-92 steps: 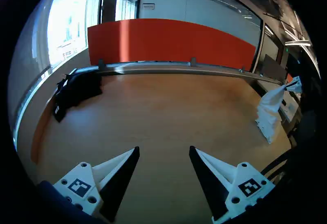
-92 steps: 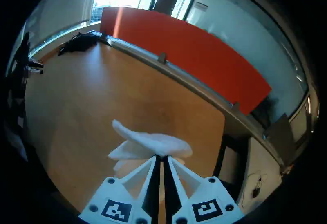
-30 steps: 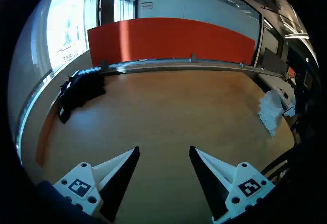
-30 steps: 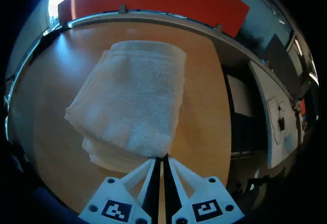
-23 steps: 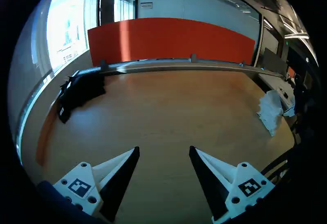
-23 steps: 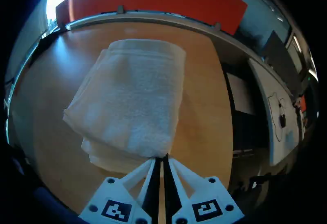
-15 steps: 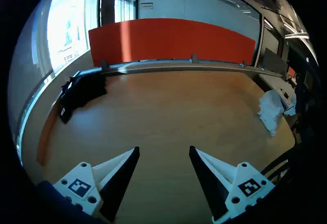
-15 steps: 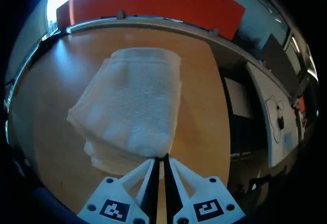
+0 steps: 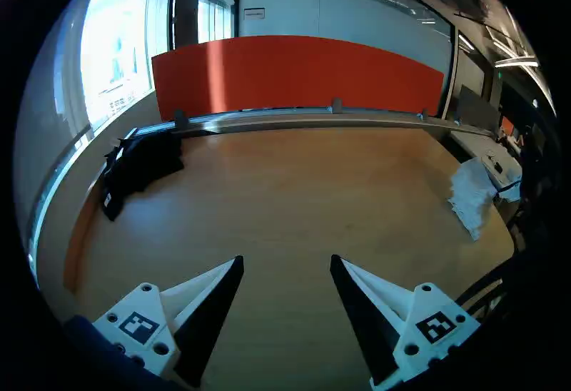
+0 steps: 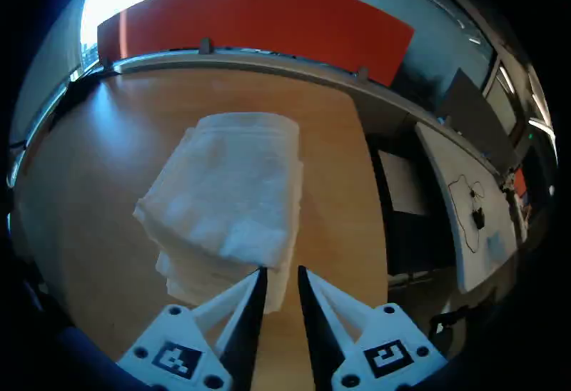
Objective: Fold towel
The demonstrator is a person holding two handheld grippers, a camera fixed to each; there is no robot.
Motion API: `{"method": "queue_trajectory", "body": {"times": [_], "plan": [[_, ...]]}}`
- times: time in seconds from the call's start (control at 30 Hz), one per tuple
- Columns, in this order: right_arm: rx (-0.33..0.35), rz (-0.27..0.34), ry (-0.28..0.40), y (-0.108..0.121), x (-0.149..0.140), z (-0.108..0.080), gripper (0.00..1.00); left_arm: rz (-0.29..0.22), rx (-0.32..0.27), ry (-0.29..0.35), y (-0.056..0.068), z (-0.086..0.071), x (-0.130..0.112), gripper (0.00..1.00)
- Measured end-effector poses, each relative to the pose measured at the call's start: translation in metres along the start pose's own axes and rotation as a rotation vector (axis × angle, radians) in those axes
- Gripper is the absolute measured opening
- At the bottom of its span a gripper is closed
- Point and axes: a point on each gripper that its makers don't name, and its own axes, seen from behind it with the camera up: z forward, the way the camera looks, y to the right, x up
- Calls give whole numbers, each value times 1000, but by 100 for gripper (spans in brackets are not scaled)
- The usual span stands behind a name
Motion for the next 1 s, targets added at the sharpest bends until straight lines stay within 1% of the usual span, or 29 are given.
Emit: {"method": "queue_trajectory", "body": {"times": [0.1,0.23,0.33,0.4,0.5,0.7,1.0], "plan": [[-15,7,18,1,3,-6,66,-4,-2,3,0,0,1,89],[-24,22,42,1,7,-13,77,-7,-3,9,-1,-1,1,89],[-32,38,66,1,13,-18,89,-9,-4,14,-3,-2,2,89],[-38,51,88,1,19,-22,94,-10,-4,17,-4,-3,3,89],[-40,76,134,-2,32,-28,96,-13,-3,24,-6,-4,5,90],[-37,129,238,-13,60,-39,96,-22,-1,44,-11,-7,11,90],[-37,203,420,-27,104,-59,96,-31,9,84,-19,-9,23,89]]}}
